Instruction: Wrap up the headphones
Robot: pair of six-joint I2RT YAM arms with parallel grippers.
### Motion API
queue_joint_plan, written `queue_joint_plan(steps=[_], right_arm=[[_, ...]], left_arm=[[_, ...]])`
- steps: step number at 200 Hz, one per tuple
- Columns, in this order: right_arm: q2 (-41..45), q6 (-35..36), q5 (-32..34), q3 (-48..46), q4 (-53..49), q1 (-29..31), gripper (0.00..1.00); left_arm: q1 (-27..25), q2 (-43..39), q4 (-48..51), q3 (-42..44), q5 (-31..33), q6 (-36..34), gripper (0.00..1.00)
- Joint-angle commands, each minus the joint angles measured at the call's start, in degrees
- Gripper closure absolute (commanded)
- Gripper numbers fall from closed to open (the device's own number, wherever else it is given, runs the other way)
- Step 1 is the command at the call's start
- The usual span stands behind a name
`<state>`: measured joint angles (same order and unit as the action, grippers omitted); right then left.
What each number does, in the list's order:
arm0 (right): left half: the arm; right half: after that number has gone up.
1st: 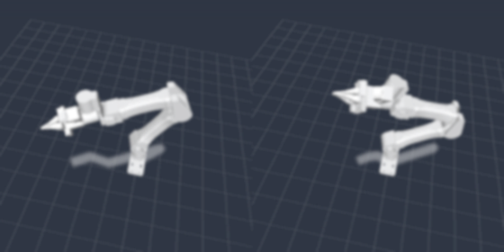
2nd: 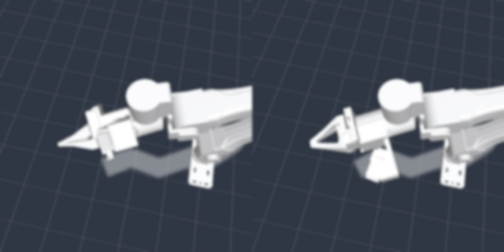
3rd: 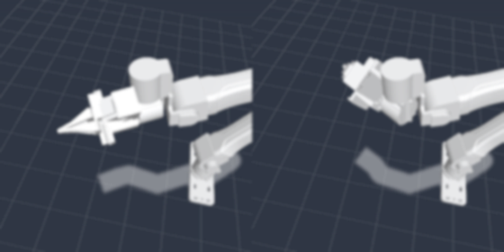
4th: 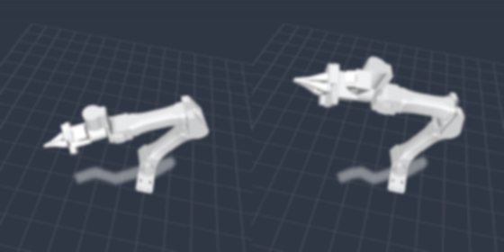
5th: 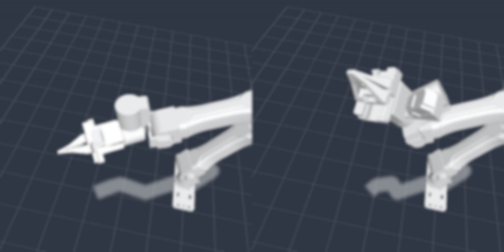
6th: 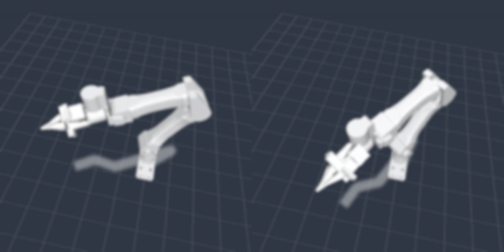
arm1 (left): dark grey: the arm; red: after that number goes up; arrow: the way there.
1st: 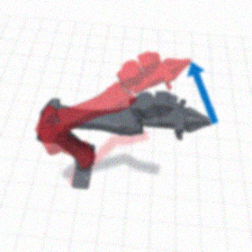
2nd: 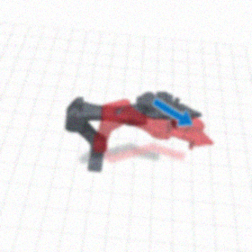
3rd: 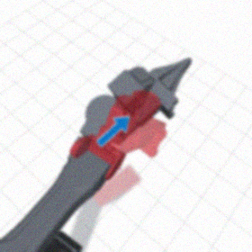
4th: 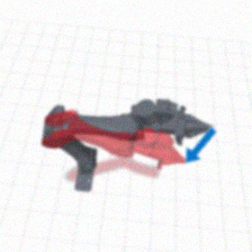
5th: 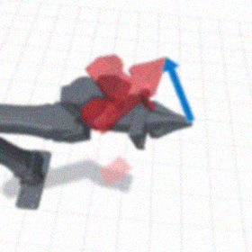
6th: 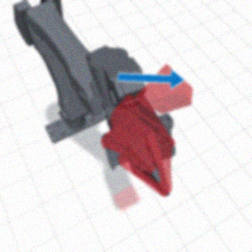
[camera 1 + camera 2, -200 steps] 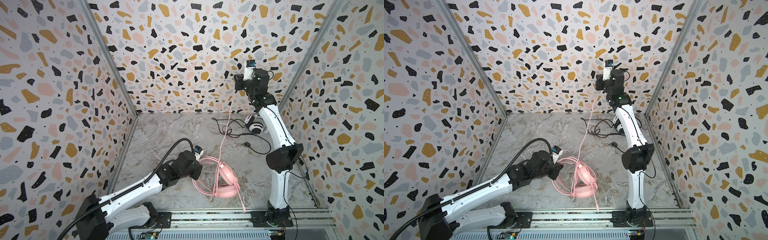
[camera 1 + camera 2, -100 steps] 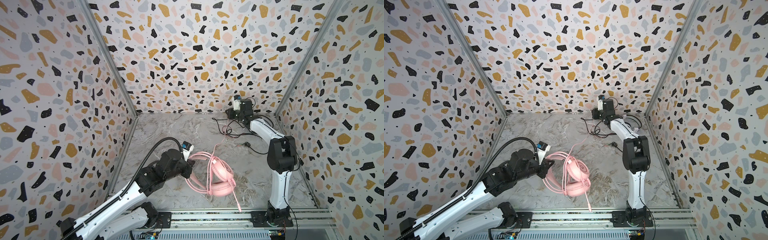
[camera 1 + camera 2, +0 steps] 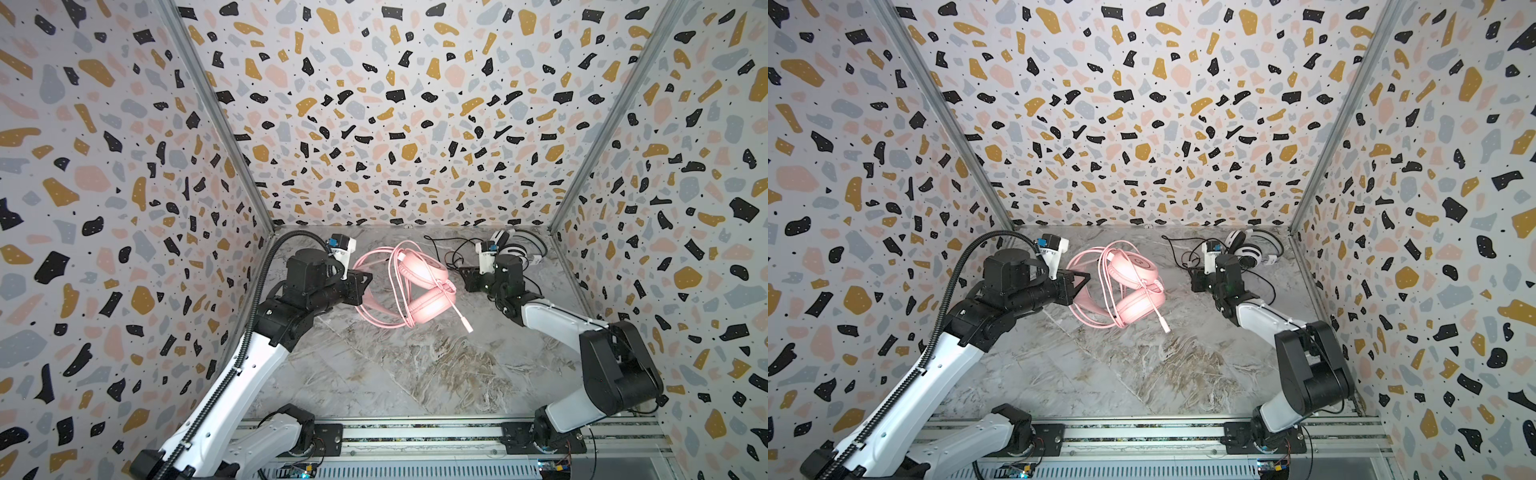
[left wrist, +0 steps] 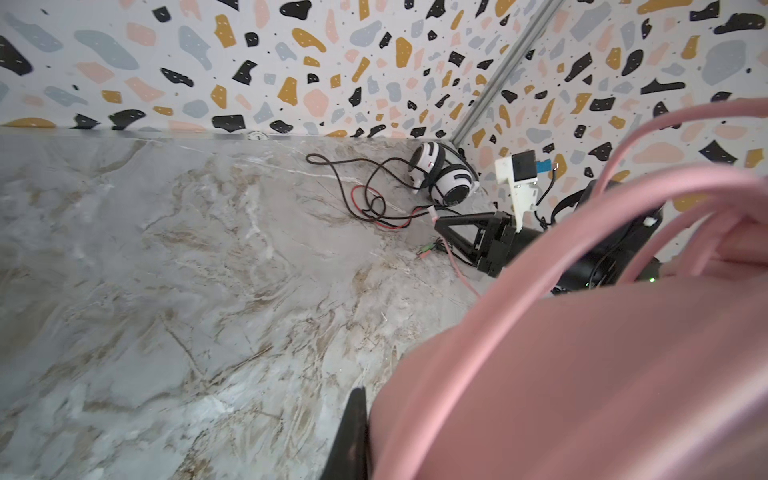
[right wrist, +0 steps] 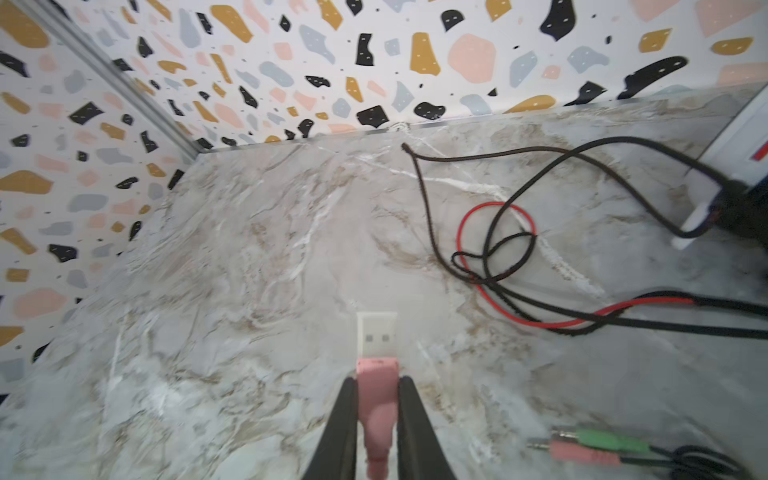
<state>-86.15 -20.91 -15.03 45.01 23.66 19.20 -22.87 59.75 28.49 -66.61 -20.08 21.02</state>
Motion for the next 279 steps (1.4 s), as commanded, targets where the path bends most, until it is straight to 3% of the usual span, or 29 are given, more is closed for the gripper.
queue_joint_plan(steps=[1, 39, 92, 121, 127, 142, 192, 228, 279], right_arm=[[5.3, -1.0, -2.1, -3.4, 4.7, -0.2, 0.90], [11.3, 0.4, -6.5, -5.2, -0.1, -3.4, 0.62], [20.3, 3.0, -10.5, -9.5, -6.2, -6.5, 0.49], [23.4, 5.3, -21.8, -12.7, -2.9, -6.5, 0.40], [23.6, 4.9, -24.3, -13.9, -1.0, -6.2, 0.33], [23.7, 3.7, -26.7, -16.8, 4.2, -4.1, 0.25], [17.6, 1.5, -31.1, -17.9, 17.8, 4.3, 0.18], [14.1, 1.2, -31.9, -15.8, 18.9, 8.3, 0.18], [20.7, 0.8, -24.1, -19.1, 13.5, 5.6, 0.18]], left_arm=[[0.1, 0.7, -2.2, -4.6, -7.4, 2.0, 1.00], [0.1, 3.2, 6.7, -4.8, -7.7, -3.7, 1.00], [0.1, 6.9, 12.4, -2.7, -7.9, -6.9, 1.00], [0.2, 8.5, 14.4, -3.6, -9.4, -7.1, 1.00], [0.2, 8.8, 14.4, -3.9, -9.5, -7.0, 1.00], [0.2, 9.5, 15.1, -4.7, -9.6, -7.2, 1.00], [0.2, 10.9, 17.8, -5.4, -10.8, -7.5, 1.00], [0.1, 10.8, 18.8, -5.4, -9.9, -8.0, 1.00], [0.1, 10.3, 19.2, -6.0, -9.0, -7.6, 1.00]])
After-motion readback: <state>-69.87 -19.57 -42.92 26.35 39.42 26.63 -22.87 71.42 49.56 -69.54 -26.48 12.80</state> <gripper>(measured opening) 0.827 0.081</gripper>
